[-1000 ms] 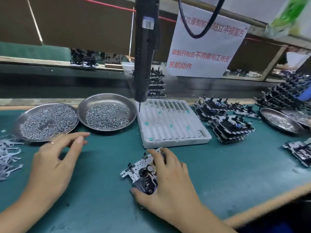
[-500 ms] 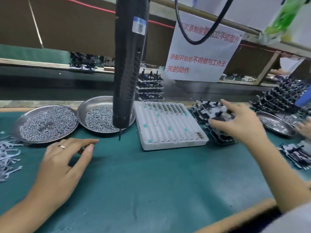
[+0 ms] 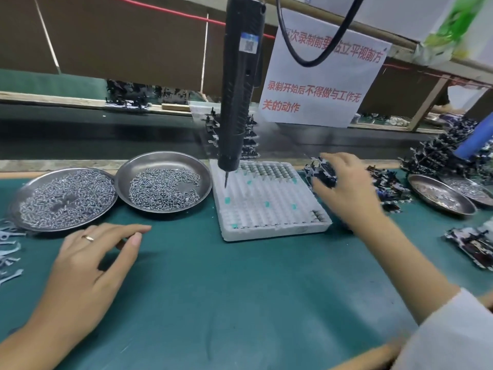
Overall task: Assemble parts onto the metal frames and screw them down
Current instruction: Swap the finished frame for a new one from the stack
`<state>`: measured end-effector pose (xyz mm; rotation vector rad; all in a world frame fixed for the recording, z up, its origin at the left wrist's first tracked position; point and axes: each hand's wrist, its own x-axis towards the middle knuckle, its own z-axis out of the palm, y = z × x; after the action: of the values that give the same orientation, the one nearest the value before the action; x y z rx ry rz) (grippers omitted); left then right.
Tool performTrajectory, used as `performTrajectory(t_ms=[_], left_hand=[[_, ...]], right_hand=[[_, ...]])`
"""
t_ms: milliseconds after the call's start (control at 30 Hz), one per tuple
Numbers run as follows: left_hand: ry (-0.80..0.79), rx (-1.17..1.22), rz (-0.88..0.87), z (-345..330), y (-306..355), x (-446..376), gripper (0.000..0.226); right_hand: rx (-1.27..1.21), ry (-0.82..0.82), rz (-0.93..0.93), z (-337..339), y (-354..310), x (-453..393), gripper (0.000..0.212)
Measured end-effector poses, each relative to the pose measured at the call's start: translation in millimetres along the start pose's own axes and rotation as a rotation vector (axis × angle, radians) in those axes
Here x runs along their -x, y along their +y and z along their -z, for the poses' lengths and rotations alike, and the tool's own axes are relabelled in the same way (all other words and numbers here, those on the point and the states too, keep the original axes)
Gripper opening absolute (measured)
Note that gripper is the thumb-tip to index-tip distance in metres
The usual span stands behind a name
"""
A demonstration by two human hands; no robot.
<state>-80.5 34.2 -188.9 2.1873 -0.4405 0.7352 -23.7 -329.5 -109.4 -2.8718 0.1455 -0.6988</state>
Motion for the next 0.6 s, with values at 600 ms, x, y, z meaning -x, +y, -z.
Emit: performTrajectory(t_ms=[600], left_hand=[[-0.126, -0.16, 0.109, -61.7, 8.8, -175.3, 0.034]], right_hand=[[-0.278, -0.121, 0.363, -93.2, -119.1, 34.3, 0.06]])
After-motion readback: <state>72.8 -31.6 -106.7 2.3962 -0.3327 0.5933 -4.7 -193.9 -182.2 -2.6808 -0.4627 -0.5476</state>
